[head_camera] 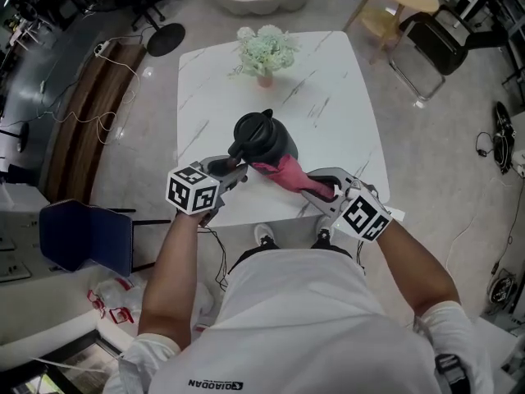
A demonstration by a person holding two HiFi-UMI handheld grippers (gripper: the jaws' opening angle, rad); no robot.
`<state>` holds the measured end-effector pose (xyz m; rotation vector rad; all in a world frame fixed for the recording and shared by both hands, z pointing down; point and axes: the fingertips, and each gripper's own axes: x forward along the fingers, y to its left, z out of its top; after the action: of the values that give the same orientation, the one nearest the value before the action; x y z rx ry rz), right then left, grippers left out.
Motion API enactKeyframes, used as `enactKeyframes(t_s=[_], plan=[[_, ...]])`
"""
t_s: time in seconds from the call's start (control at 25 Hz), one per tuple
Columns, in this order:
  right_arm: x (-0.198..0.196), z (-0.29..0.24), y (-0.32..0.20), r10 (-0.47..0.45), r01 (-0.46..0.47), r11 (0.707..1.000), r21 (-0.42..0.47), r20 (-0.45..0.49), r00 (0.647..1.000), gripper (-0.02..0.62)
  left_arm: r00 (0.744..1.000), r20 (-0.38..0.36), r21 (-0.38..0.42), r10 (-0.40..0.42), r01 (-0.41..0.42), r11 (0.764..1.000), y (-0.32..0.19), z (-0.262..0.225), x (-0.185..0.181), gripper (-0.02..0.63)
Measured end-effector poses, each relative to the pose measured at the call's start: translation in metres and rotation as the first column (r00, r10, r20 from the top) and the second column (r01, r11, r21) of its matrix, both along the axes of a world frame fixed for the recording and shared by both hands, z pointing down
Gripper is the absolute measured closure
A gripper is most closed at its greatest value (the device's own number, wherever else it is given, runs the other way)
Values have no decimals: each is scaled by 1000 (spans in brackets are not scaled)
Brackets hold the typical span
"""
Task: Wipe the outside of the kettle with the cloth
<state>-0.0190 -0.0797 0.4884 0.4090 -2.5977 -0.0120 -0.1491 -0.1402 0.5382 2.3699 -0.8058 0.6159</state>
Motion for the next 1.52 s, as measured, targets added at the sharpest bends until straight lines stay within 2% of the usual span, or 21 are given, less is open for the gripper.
enactKeyframes(t_s=[0.12,0.2,0.28,0.4,0.44,0.48,0.52,0.6,0.64,0.68,0.96,1.32,1.52], plan=[[5,-26,-13,144,-116,979,-170,164,976,497,999,48,38,20,-22,999,9,4,3,502],[5,-45,-24,261,-170,937,-304,291,920,497,997,71,56,35,-39,998,15,6,6,501],[3,-67,-36,377,-151,870,-468,436,817,497,994,95,65,47,-53,996,19,8,8,500],[-1,-89,-53,514,-15,757,-653,582,630,497,988,141,73,71,-82,994,25,13,7,502],[-3,-87,-60,547,20,724,-690,591,593,499,986,150,74,77,-89,993,26,15,6,502],[-7,-79,-66,570,43,693,-720,583,579,499,984,159,73,79,-92,993,28,17,5,502],[-11,-67,-72,588,49,660,-749,557,586,499,982,169,70,80,-93,993,29,19,3,503],[-14,-30,-79,637,-15,580,-814,443,630,499,978,195,63,78,-92,994,31,23,-2,505],[-14,-12,-81,653,-63,551,-832,383,654,499,976,205,59,78,-92,994,32,25,-4,505],[-15,1,-82,656,-103,540,-836,341,673,499,974,214,57,79,-93,994,33,27,-6,505],[-18,34,-94,629,-245,554,-796,207,750,499,954,275,75,116,-142,987,38,30,-7,506],[2,86,-111,643,-377,472,-797,19,765,500,925,335,80,179,-217,973,33,31,-5,508],[9,109,-117,649,-430,462,-775,-35,760,500,926,329,81,185,-223,972,29,29,-4,506]])
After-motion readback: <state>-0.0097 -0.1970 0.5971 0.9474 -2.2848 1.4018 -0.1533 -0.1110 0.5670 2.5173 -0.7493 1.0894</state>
